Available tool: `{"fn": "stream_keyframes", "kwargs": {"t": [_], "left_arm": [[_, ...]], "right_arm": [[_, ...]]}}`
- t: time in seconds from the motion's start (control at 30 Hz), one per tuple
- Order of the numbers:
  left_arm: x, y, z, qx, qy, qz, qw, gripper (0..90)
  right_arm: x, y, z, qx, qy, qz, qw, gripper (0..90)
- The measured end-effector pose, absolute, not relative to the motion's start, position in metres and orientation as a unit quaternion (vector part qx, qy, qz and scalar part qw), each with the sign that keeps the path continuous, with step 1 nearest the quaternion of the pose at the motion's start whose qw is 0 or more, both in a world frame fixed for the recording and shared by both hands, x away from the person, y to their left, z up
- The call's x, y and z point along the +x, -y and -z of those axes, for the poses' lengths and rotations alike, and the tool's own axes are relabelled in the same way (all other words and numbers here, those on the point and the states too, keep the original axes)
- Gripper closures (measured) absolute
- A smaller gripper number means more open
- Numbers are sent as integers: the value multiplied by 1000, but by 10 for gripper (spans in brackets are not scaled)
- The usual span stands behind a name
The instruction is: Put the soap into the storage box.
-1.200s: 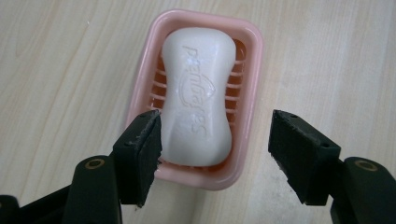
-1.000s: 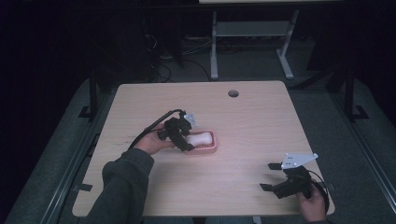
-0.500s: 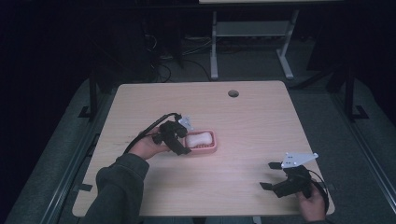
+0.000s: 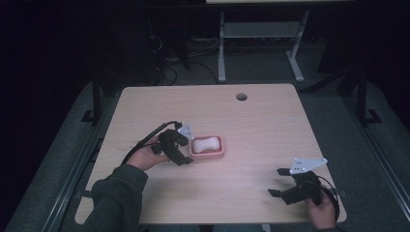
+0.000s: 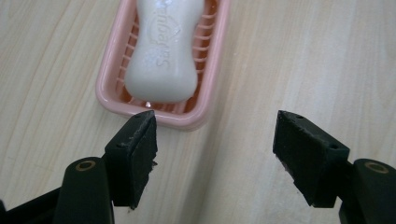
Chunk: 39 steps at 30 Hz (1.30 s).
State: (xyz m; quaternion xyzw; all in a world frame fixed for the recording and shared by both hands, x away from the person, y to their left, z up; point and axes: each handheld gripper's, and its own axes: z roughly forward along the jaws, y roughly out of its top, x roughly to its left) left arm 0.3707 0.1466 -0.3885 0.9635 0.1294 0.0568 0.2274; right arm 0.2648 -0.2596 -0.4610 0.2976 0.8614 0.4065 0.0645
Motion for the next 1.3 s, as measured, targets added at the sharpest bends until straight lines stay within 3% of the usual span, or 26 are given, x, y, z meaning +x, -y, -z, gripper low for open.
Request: {"fn": "stream_keyframes", "kwargs": {"t": [1.3], "left_arm": [[321,-188,404,956,-142,-75,246,270]], "right_arm": [[263,260,460,302,-860,-405,73,141]]}}
